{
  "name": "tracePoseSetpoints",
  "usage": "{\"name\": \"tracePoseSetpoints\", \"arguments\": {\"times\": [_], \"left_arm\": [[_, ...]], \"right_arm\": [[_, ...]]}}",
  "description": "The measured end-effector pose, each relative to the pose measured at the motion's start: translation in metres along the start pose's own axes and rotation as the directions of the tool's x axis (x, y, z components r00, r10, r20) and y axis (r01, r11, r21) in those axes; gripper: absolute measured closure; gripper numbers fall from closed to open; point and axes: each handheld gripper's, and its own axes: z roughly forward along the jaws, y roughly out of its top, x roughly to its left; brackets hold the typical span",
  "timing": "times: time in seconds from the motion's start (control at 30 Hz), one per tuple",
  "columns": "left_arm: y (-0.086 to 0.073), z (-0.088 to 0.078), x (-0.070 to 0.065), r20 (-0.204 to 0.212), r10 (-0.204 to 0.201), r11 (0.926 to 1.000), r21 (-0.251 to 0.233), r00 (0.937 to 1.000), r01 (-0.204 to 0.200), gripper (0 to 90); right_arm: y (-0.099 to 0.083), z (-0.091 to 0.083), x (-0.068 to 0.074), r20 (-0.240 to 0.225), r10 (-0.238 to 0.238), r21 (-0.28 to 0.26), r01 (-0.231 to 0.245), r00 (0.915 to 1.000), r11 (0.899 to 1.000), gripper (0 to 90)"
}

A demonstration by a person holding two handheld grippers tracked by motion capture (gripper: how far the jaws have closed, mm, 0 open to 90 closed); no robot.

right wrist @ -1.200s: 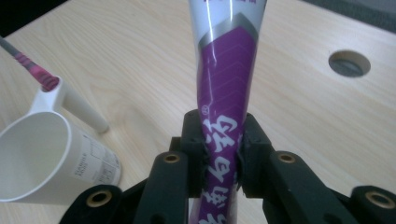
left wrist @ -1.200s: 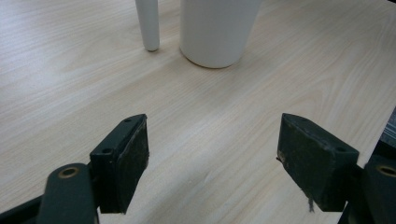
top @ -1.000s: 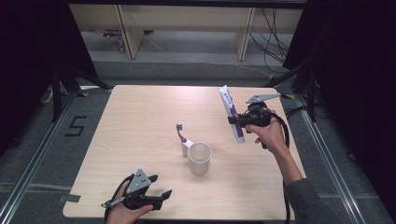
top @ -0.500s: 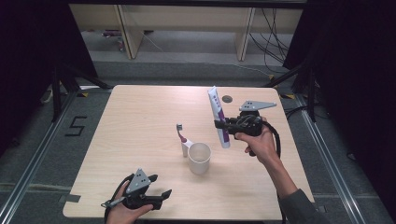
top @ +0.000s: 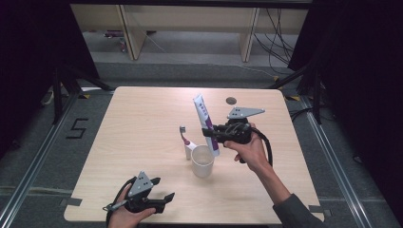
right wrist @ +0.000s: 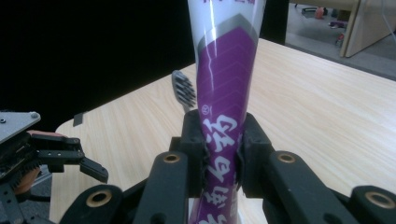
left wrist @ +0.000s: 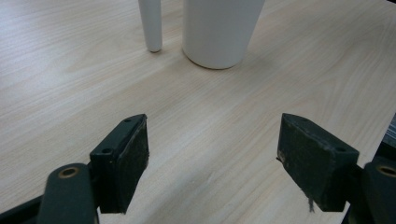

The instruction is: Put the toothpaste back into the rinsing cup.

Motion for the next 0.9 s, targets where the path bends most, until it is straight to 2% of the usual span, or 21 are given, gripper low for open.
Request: {"name": "tracePoseSetpoints", "arguments": {"times": [0.03,0.07,0.17,0.2,0.27,0.3,0.33,0.37,0.4,0.47,0.5,0.53,0.57,0.6,0.63,0.7,0.73,0.77,0.8,0.83,0.9], "left_arm": [[-0.001,0.0,0.0,0.004,0.002,1.0,-0.003,1.0,-0.002,24.5],[-0.001,0.0,0.0,-0.003,0.001,1.0,0.0,1.0,-0.001,24.5],[0.0,0.0,0.001,0.002,-0.003,1.0,0.0,1.0,0.003,24.5],[-0.001,0.0,0.001,0.002,-0.003,1.0,0.0,1.0,0.003,24.5],[-0.001,0.0,0.001,0.005,0.001,1.0,-0.006,1.0,-0.001,24.5],[0.0,0.0,0.001,0.001,0.0,1.0,-0.002,1.0,0.0,24.4],[0.0,0.0,0.001,0.0,-0.001,1.0,-0.002,1.0,0.001,24.1],[-0.001,0.0,0.001,0.0,0.002,1.0,-0.001,1.0,-0.002,23.6],[-0.001,0.0,0.0,0.0,0.004,1.0,-0.003,1.0,-0.004,23.6],[-0.001,0.0,0.001,-0.004,0.003,1.0,-0.002,1.0,-0.003,23.0],[-0.001,0.001,0.001,-0.005,-0.001,1.0,-0.005,1.0,0.001,22.5],[-0.001,0.001,0.001,-0.006,0.0,1.0,-0.004,1.0,0.0,22.5],[-0.001,0.001,0.001,-0.007,0.001,1.0,-0.004,1.0,-0.001,22.1],[-0.001,0.001,0.001,-0.007,0.002,1.0,-0.004,1.0,-0.002,21.9],[-0.001,0.0,0.001,-0.008,0.006,1.0,0.0,0.9999,-0.006,21.8],[0.0,0.0,0.002,-0.015,0.016,0.9998,0.012,0.9998,-0.016,21.1],[-0.001,0.001,0.001,-0.011,0.005,1.0,0.002,0.9999,-0.005,20.9],[-0.001,0.0,0.002,-0.012,0.009,1.0,0.002,0.9999,-0.009,20.8],[-0.001,0.0,0.002,-0.012,0.008,1.0,0.0,0.9999,-0.008,20.8],[0.0,-0.001,0.003,-0.012,0.022,0.9997,0.014,0.9997,-0.022,20.8],[-0.001,0.0,0.002,-0.011,0.016,0.9998,0.011,0.9998,-0.016,20.8]], "right_arm": [[-0.001,0.003,0.002,-0.009,0.021,-0.002,-0.021,0.9997,1.0,75.9],[-0.001,0.006,0.003,-0.013,0.008,0.016,-0.008,0.9999,1.0,75.9],[-0.003,0.013,0.004,-0.012,-0.004,0.013,0.005,0.9999,1.0,75.9],[-0.005,0.016,0.005,-0.025,0.011,0.017,-0.01,0.9996,1.0,75.8],[-0.006,0.02,0.005,-0.023,-0.011,0.024,0.011,0.9997,1.0,75.8],[-0.007,0.021,0.007,-0.014,-0.005,0.023,0.005,0.9999,1.0,75.8],[-0.008,0.023,0.006,-0.024,-0.012,0.024,0.013,0.9996,1.0,75.8],[-0.009,0.024,0.009,-0.03,0.02,0.029,-0.019,0.9993,0.999,75.8],[-0.01,0.025,0.007,-0.019,-0.007,0.026,0.007,0.9998,1.0,75.8],[-0.012,0.026,0.008,-0.024,0.008,0.045,-0.007,0.9997,0.999,75.8],[-0.014,0.028,0.007,-0.022,-0.016,0.027,0.017,0.9996,0.999,75.8],[-0.016,0.029,0.008,-0.024,0.011,0.023,-0.01,0.9996,1.0,75.8],[-0.017,0.029,0.006,-0.028,-0.007,0.037,0.008,0.9996,0.999,75.7],[-0.019,0.03,0.007,-0.024,0.019,0.042,-0.018,0.9995,0.999,75.8],[-0.02,0.031,0.006,-0.025,0.002,0.053,0.0,0.9997,0.999,75.8],[-0.022,0.033,0.006,-0.025,-0.005,0.045,0.006,0.9997,0.999,75.7],[-0.023,0.033,0.008,-0.018,0.025,0.049,-0.024,0.9995,0.999,75.7],[-0.024,0.034,0.005,-0.023,-0.009,0.051,0.01,0.9997,0.999,75.7],[-0.025,0.036,0.005,-0.021,-0.004,0.044,0.005,0.9998,0.999,75.7],[-0.026,0.036,0.007,-0.03,0.021,0.054,-0.019,0.9993,0.998,75.7],[-0.028,0.038,0.006,-0.035,-0.007,0.05,0.009,0.9993,0.999,75.7]]}}
